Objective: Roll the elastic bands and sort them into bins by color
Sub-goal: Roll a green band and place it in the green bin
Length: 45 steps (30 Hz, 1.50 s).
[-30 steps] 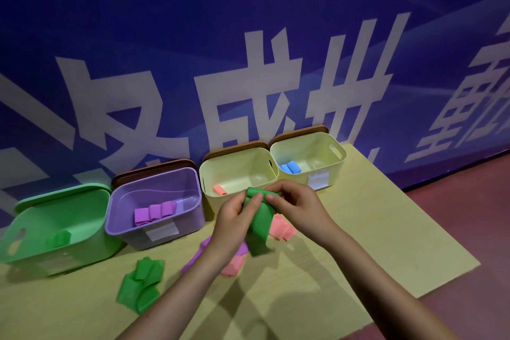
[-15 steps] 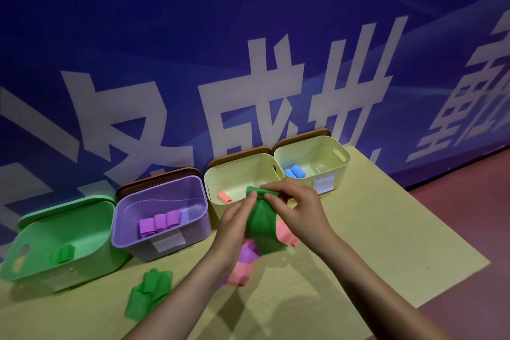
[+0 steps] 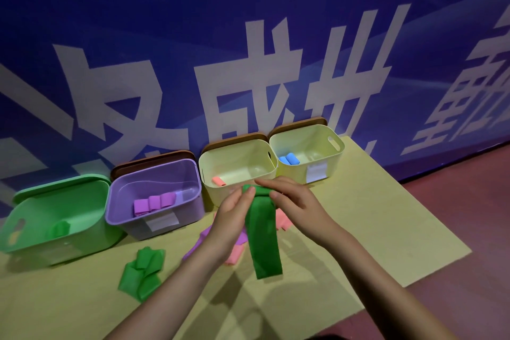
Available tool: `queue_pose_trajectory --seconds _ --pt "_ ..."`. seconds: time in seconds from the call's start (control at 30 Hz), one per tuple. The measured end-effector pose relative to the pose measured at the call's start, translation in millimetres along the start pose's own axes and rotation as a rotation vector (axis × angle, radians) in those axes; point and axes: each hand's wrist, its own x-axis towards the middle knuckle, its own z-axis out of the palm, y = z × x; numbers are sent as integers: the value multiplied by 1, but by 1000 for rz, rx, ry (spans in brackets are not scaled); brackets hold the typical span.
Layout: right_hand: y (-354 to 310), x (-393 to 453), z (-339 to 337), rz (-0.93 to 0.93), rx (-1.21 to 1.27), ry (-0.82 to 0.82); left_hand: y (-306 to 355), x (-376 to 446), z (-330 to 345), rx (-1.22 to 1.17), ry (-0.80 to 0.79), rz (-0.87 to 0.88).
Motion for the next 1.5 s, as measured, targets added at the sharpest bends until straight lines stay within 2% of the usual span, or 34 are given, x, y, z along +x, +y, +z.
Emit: queue_pose_trajectory --seconds 0.13,0.27,0.4,0.57,0.73,0.87,1.07,1.33,1.5 --pt "1 -4 8 111 68 82 -2 -6 1 82 -29 36" --pt "-2 -6 17 7 -88 98 -1 -15 4 189 3 158" --pt "-6 -7 27 -26 -8 112 -1 -22 0 207 63 268" --pt "-9 -1 46 12 180 19 -4 -35 -19 42 95 192" --pt "-17 9 77 7 172 -87 -9 -48 -47 -185 287 63" --pt "-23 18 108 -63 95 -82 1 -60 -72 -326 316 -63" --pt "-30 23 152 -141 -27 -33 7 -70 -122 -208 409 -104" --pt "-52 33 201 -29 105 -178 16 -83 -180 -87 384 -8" --pt "-64 36 233 169 257 -116 21 -89 -213 67 331 91"
